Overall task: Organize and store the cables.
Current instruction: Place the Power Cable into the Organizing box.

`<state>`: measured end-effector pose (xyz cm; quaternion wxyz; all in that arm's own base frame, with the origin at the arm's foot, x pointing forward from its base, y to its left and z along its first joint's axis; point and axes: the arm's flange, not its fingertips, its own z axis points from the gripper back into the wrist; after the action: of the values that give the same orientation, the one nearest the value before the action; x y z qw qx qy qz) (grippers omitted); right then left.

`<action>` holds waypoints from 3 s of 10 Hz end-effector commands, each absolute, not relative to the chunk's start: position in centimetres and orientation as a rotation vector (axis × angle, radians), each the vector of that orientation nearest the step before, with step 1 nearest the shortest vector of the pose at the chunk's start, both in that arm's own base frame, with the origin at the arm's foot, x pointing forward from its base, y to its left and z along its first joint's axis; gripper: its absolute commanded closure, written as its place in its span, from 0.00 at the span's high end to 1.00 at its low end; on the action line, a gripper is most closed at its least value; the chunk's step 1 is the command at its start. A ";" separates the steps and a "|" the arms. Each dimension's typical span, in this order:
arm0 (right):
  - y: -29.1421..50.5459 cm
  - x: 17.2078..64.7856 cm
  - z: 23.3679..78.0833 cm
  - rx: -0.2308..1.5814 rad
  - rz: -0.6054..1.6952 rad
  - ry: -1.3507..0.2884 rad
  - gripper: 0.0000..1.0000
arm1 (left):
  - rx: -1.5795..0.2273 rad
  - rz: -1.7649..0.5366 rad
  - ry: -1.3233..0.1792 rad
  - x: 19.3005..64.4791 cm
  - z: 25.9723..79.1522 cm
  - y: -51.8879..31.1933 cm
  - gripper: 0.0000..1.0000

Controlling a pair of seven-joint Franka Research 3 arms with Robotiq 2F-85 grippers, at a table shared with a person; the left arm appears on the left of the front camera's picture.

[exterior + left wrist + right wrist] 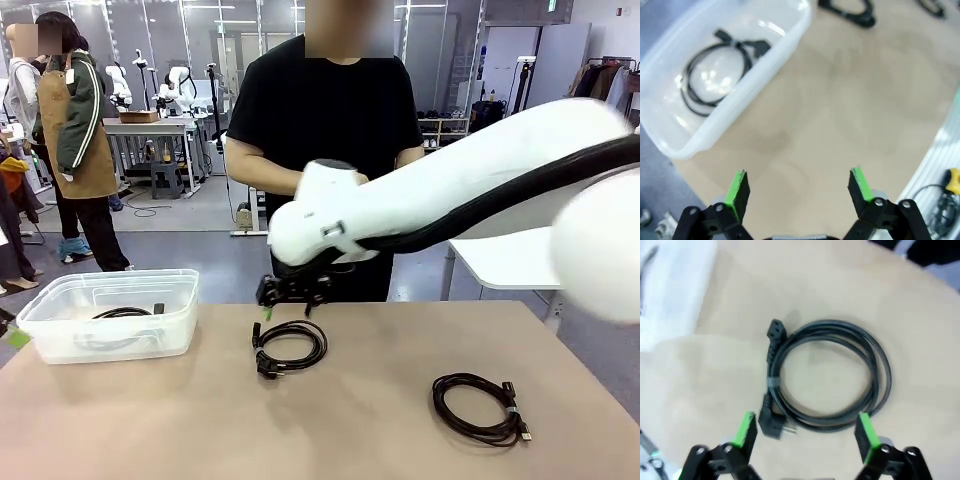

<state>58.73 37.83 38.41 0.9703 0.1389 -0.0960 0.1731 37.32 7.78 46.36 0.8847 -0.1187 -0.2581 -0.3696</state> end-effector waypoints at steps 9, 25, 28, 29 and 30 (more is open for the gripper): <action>6.3 44.4 41.3 0.608 0.794 -0.579 1.00 | -0.191 -0.465 -0.384 41.4 49.0 -20.2 1.00; -4.5 38.5 41.0 0.542 0.744 -0.709 1.00 | -0.086 -0.122 -0.440 51.7 35.0 -33.8 1.00; -4.5 38.5 41.0 0.542 0.744 -0.709 1.00 | -0.069 -0.053 -0.385 51.2 34.6 -33.2 1.00; -4.5 38.5 41.0 0.542 0.744 -0.709 1.00 | -0.069 -0.053 -0.385 51.2 34.6 -33.2 1.00; -4.5 38.5 41.0 0.542 0.744 -0.709 1.00 | -0.072 -0.058 -0.391 51.5 34.5 -33.3 1.00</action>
<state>38.37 -4.71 40.91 0.8285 0.2615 -0.3384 0.3616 51.57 -33.16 34.48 0.9799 -0.0350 -0.1942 -0.0279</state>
